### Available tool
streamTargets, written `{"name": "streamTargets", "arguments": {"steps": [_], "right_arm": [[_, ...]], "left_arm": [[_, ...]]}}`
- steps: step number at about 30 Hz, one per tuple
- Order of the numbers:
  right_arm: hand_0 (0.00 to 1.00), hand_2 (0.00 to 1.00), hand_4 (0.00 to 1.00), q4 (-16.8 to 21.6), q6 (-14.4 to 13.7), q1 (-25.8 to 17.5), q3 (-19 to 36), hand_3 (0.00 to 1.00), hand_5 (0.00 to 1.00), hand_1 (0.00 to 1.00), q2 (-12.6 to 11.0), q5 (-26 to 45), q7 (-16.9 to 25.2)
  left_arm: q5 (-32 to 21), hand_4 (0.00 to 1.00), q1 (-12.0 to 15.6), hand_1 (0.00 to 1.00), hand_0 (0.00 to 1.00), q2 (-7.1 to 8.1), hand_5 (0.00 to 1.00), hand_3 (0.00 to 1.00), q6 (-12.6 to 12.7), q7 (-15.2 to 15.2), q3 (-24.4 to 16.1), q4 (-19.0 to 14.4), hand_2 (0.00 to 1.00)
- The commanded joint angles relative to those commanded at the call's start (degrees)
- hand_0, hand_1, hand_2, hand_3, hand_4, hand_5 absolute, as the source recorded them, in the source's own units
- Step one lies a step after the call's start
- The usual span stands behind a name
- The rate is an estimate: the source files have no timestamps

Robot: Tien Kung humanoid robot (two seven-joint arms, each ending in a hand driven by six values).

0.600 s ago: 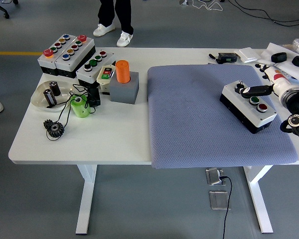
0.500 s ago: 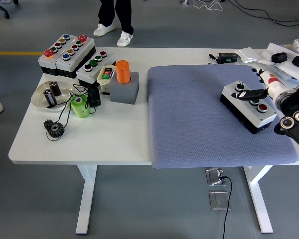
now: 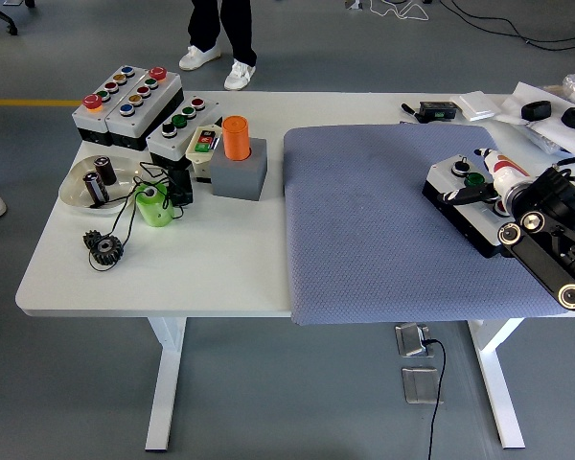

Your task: Pick up the button,place it on the desk,press the button,press the button

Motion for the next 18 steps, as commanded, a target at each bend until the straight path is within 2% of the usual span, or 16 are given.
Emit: {"name": "streamTargets", "arguments": {"steps": [6,13,14,18], "right_arm": [[0.998,0.998,0.949,-6.55,1.32,2.39,-0.60,0.998,0.323,0.971,2.16,-1.83,0.00],[0.998,0.998,0.955,-12.20,1.30,4.54,-1.80,0.998,0.331,0.956,4.04,-2.08,0.00],[0.975,0.968,0.958,-12.81,1.28,4.77,-2.00,0.998,0.334,0.884,4.25,-2.21,0.00],[0.975,0.968,0.958,-15.06,1.03,5.72,-3.23,0.998,0.334,0.884,5.07,-2.56,0.00]], "left_arm": [[-0.38,0.320,-0.11,0.699,0.654,0.01,0.956,0.493,-0.04,-0.09,0.23,0.00,0.722],[-0.80,0.320,-0.12,0.699,0.654,-0.02,0.956,0.493,-0.07,-0.10,0.75,0.00,0.722],[-0.88,0.320,-0.12,0.699,0.654,-0.02,0.955,0.493,-0.07,-0.10,0.84,0.00,0.721],[-1.12,0.320,-0.13,0.699,0.654,-0.04,0.955,0.493,-0.09,-0.10,1.11,0.00,0.721]]}}
